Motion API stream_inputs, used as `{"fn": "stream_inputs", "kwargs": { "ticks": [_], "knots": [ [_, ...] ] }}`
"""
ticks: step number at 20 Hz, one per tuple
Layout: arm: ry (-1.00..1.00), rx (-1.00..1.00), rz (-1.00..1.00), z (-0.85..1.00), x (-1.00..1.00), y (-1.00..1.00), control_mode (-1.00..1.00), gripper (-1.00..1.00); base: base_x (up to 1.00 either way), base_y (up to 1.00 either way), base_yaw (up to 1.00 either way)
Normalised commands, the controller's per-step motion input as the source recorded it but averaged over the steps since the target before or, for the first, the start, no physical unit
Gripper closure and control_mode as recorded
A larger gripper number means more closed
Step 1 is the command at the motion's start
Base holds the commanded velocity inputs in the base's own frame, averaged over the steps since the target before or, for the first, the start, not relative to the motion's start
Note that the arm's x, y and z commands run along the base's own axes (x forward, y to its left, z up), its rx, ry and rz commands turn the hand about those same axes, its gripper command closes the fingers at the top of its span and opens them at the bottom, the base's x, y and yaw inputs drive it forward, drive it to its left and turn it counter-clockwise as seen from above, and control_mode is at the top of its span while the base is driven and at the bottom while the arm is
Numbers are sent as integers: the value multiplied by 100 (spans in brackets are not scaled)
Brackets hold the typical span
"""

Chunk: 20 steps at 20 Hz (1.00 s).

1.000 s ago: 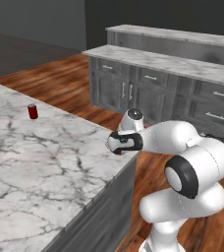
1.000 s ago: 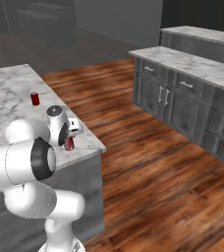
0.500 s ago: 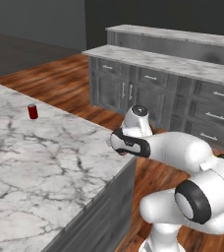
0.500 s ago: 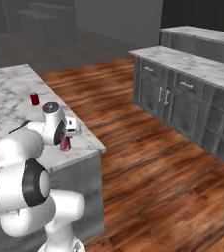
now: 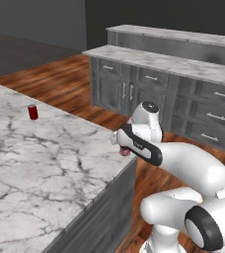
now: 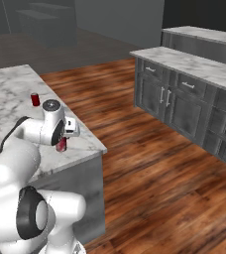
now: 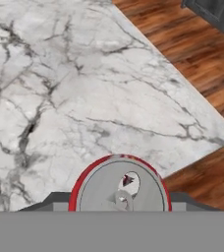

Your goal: Four empty soda cans are scattered around the kitchen. Gather all the cans and cluster them next to the stove for recycling.

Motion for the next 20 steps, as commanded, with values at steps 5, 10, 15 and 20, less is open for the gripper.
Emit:
{"fn": "stream_inputs", "kwargs": {
  "ticks": [5,10,15,20],
  "knots": [
    [-6,4,0,17,-10,0,-100,100,0,0,0],
    [0,0,0,0,0,0,100,100,0,0,0],
    [0,0,0,0,0,0,100,100,-10,0,0],
    [0,0,0,0,0,0,100,100,-55,-2,0]
  ]
}}
